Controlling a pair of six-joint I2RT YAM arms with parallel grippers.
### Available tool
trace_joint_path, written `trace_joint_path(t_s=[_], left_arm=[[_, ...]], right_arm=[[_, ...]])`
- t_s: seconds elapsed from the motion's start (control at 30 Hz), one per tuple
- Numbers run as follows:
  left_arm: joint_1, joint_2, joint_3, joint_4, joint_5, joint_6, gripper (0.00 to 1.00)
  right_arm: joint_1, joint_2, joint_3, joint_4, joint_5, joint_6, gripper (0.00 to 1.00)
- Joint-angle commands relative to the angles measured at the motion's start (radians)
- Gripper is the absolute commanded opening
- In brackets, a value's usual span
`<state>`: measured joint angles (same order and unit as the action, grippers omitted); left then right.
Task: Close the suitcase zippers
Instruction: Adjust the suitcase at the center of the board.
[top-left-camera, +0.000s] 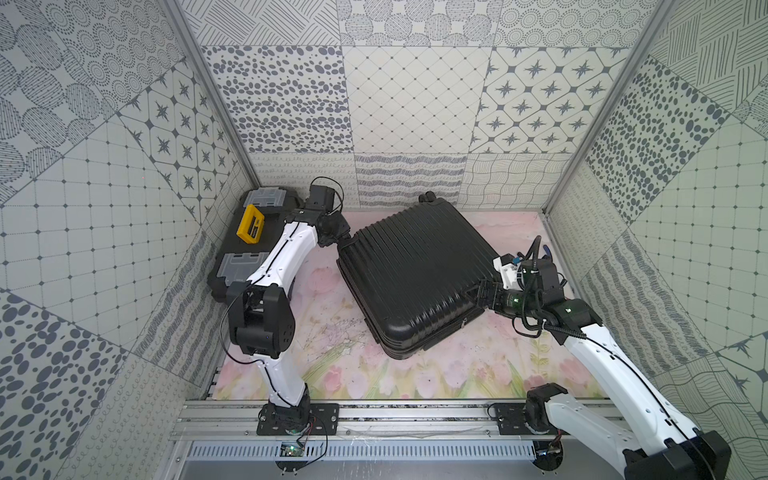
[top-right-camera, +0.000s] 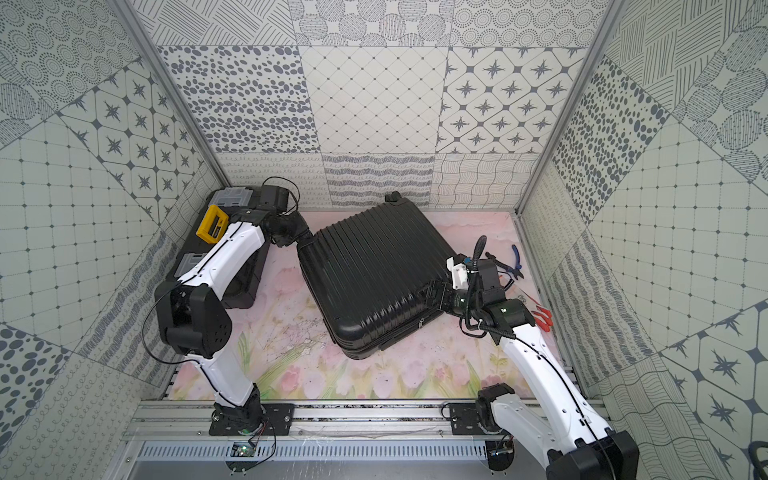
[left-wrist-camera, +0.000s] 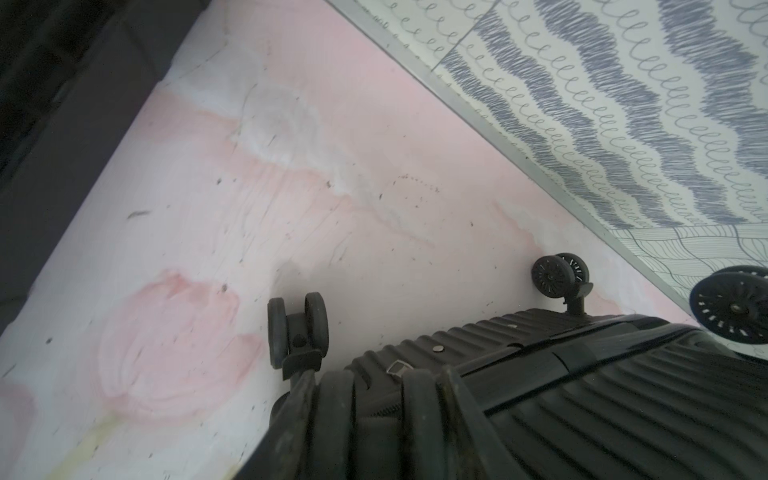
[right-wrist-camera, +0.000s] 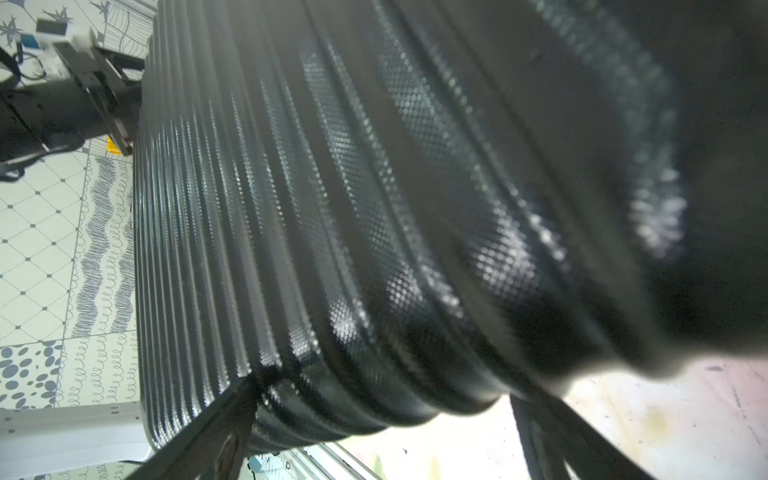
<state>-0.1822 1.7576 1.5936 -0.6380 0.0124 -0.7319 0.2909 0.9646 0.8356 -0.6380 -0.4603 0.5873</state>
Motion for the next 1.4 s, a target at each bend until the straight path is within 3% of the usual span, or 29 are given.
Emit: trace_joint_path(t_s=[0.0,0.23,0.53,0.7,0.83,0.97,1.1,1.13,1.2,1.27,1.37], left_arm=[[-0.027,-0.193,-0.228,-0.023,0.094,-0.163,0.05],[-0.125,-0.455,-0.507,-0.005,0.042,-0.418,0.05],[-0.286,-0.605,-0.63,-0.055,-0.062,-0.73,0.09],[-0.336,-0.585,-0.641,-0.073,-0.107,-0.786,0.18],[-0.336,-0.603,-0.648,-0.091,-0.16,-0.778,0.41],[-0.33,-0.636,-0.621,-0.156,-0.243,-0.698,0.6],[-0.316,-0.695,-0.6,-0.179,-0.319,-0.528,0.98],[-0.314,-0.71,-0.588,-0.188,-0.343,-0.466,0.99],[-0.309,-0.741,-0.567,-0.19,-0.389,-0.29,0.99],[-0.298,-0.774,-0.545,-0.175,-0.405,-0.032,0.99],[-0.271,-0.813,-0.51,-0.149,-0.283,0.444,0.99]], right_arm=[[-0.015,0.059,0.013,0.17,-0.048,0.021,0.93],[-0.111,0.264,0.163,0.169,-0.231,-0.177,0.88],[-0.113,0.509,0.367,0.139,-0.272,-0.393,0.88],[-0.132,0.614,0.482,0.094,-0.271,-0.442,0.88],[-0.147,0.619,0.509,0.042,-0.246,-0.484,0.88],[-0.176,0.583,0.505,-0.014,-0.23,-0.518,0.9],[-0.232,0.514,0.484,-0.062,-0.23,-0.554,0.93],[-0.242,0.493,0.482,-0.076,-0.23,-0.565,0.93],[-0.262,0.455,0.475,-0.11,-0.228,-0.596,0.95],[-0.272,0.422,0.47,-0.142,-0.225,-0.617,0.95],[-0.274,0.378,0.456,-0.18,-0.223,-0.643,0.96]])
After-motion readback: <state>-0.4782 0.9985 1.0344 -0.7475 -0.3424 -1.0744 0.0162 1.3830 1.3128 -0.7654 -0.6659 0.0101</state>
